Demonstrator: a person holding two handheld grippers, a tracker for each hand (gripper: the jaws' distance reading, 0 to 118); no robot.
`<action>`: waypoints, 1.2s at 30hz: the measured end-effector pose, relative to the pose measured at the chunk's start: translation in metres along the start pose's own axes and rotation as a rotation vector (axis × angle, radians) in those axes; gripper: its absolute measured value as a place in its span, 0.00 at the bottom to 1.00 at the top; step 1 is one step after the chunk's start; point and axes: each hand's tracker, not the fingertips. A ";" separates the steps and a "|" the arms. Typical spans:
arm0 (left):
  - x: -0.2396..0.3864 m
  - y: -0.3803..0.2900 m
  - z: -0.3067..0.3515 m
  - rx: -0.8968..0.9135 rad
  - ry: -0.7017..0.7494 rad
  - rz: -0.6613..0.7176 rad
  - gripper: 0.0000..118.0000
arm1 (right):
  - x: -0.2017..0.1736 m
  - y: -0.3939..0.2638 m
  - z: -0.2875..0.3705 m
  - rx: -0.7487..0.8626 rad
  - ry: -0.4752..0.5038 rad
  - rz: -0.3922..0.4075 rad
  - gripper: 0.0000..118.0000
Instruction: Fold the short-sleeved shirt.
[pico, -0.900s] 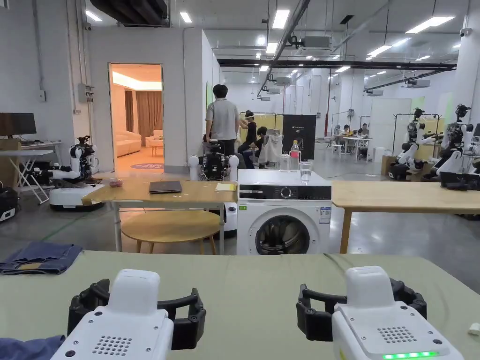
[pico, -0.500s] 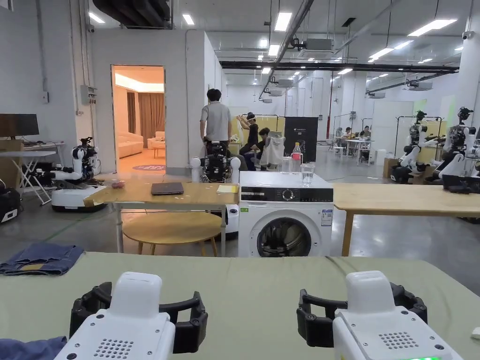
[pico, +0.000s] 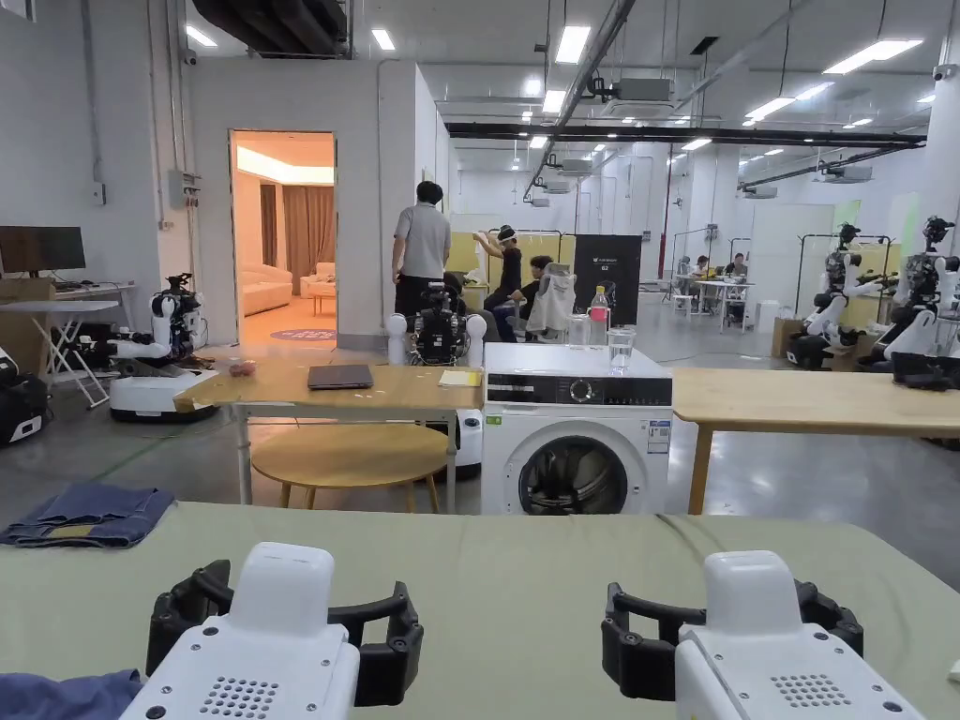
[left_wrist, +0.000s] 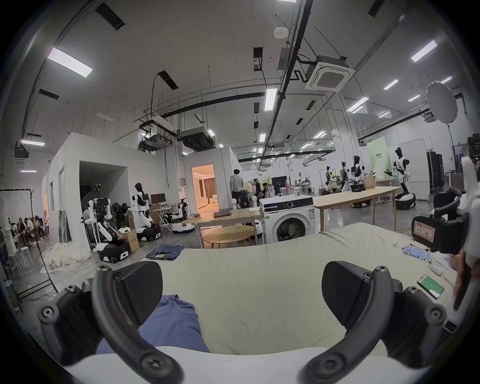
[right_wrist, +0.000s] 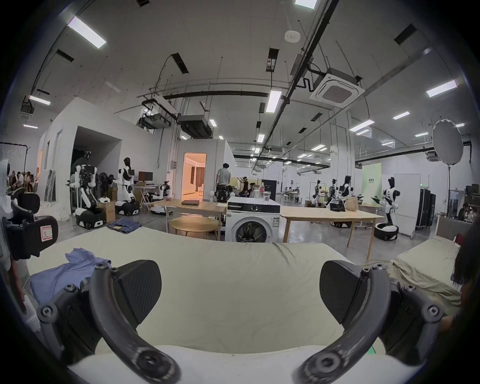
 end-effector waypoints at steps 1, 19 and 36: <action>0.000 0.000 0.000 -0.001 0.001 -0.001 1.00 | -0.002 -0.001 0.000 -0.001 -0.002 0.012 1.00; -0.002 -0.001 -0.001 -0.009 0.003 -0.002 1.00 | -0.003 -0.001 0.001 0.002 0.002 0.032 1.00; -0.037 -0.008 0.009 -0.037 0.063 -0.023 0.00 | -0.037 -0.004 -0.012 -0.042 0.056 0.018 0.00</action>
